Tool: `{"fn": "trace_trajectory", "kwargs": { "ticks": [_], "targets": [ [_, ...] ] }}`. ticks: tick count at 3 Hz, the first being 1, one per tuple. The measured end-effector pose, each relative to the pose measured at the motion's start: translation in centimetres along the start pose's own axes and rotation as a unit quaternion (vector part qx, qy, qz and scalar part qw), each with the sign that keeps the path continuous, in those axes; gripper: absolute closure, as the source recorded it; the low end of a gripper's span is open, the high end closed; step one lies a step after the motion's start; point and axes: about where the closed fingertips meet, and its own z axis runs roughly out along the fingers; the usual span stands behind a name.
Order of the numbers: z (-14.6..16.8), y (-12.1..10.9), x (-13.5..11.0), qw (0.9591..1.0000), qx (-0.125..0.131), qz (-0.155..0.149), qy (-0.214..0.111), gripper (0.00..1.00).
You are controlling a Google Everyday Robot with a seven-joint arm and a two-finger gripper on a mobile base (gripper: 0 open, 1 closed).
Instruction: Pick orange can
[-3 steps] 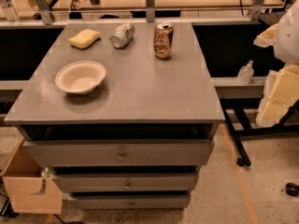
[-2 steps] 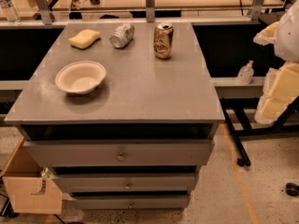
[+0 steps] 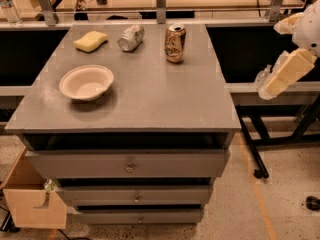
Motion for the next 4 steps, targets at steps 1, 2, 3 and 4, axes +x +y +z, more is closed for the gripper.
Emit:
{"fn": "trace_trajectory", "kwargs": {
  "ticks": [1, 2, 3, 4],
  "targets": [
    [2.2, -3.8, -0.5, 0.9965, 0.038, 0.061, -0.044, 0.00],
    [2.5, -5.2, -0.9, 0.9928, 0.058, 0.087, -0.058, 0.00],
    [2.8, -5.2, -1.2, 0.9927, 0.057, 0.087, -0.061, 0.00],
    [5.7, -5.9, -4.5, 0.9920, 0.048, 0.079, -0.085, 0.00]
  ]
}}
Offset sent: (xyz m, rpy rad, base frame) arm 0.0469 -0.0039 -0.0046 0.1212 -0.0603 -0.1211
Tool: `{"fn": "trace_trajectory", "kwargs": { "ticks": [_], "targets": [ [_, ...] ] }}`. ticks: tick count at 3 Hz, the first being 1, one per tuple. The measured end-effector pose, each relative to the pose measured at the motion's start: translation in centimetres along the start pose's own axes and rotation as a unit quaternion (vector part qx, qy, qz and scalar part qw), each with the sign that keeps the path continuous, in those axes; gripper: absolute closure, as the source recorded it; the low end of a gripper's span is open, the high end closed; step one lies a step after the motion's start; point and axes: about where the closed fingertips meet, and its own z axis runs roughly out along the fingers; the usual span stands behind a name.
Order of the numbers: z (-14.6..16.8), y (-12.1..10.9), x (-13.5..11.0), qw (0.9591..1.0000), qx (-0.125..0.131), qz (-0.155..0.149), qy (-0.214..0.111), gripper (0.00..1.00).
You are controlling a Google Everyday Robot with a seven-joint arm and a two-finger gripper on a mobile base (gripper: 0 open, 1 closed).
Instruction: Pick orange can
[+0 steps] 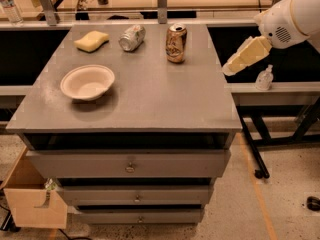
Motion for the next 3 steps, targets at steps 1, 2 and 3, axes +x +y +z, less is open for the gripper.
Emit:
{"fn": "trace_trajectory", "kwargs": {
  "ticks": [1, 2, 3],
  "targets": [
    [4.5, 0.2, -4.4, 0.9991, 0.013, 0.028, -0.030, 0.00],
    [7.4, 0.4, -6.4, 0.9959, 0.024, 0.075, -0.044, 0.00],
    [10.0, -0.1, -7.3, 0.9894, 0.021, 0.130, -0.061, 0.00]
  ]
}}
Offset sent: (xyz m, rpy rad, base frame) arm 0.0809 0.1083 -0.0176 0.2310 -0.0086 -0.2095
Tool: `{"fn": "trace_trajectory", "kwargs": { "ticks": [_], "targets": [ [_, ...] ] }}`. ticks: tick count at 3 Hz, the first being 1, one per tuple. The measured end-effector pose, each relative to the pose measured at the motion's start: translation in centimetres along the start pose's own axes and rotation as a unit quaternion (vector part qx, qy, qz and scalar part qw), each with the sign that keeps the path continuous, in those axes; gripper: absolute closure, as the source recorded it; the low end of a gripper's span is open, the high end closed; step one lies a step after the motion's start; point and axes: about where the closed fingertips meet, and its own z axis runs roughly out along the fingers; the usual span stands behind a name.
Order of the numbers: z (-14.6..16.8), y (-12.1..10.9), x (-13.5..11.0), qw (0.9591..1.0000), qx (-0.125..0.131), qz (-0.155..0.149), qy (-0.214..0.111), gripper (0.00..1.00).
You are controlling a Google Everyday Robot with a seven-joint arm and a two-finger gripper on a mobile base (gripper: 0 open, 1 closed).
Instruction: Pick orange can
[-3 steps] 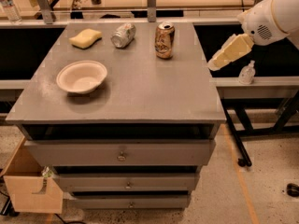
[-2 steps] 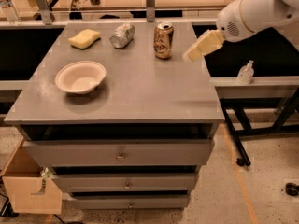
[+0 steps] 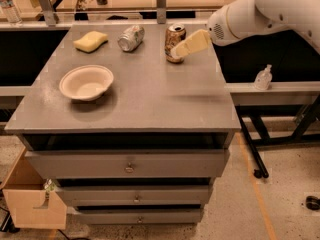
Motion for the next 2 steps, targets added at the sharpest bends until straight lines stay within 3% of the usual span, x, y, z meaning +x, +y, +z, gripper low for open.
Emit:
{"fn": "trace_trajectory", "kwargs": {
  "ticks": [1, 2],
  "targets": [
    [2.0, 0.2, -1.2, 0.9994, -0.006, 0.029, -0.015, 0.00],
    [4.1, 0.5, -1.8, 0.9989, -0.009, 0.037, -0.027, 0.00]
  ]
}}
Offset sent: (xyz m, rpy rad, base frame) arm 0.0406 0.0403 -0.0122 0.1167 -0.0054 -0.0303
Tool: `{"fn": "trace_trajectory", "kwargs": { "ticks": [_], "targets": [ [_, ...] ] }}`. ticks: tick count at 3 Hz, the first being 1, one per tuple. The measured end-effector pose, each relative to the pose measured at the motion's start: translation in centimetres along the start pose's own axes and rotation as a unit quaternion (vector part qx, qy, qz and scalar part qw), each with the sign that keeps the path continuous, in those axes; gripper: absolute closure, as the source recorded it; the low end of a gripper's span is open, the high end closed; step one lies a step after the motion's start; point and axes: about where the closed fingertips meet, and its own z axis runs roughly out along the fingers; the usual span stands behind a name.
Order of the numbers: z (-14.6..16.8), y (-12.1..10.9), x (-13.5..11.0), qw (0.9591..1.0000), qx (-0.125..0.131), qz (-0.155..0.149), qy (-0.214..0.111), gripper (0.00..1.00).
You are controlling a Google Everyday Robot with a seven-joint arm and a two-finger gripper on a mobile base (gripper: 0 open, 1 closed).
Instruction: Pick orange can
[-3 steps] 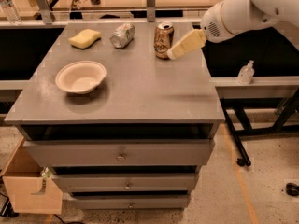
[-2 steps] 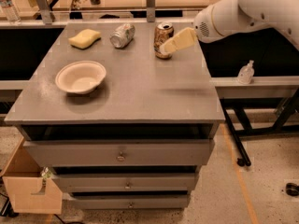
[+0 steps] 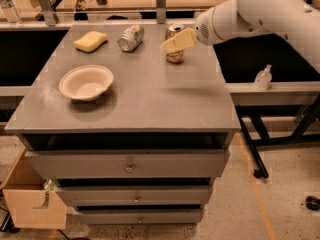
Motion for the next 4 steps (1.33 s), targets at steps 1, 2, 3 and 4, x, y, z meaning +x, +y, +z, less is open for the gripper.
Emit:
{"fn": "trace_trajectory", "kwargs": {
  "ticks": [1, 2, 3, 4],
  "targets": [
    [1.4, -0.2, 0.1, 1.0000, 0.004, -0.003, -0.004, 0.00],
    [2.8, -1.2, -0.1, 0.9997, 0.012, -0.012, -0.016, 0.00],
    [4.5, -2.7, -0.2, 0.9992, 0.014, -0.007, -0.037, 0.00],
    [5.3, -3.5, -0.4, 0.9988, 0.015, -0.003, -0.047, 0.00]
  ]
}}
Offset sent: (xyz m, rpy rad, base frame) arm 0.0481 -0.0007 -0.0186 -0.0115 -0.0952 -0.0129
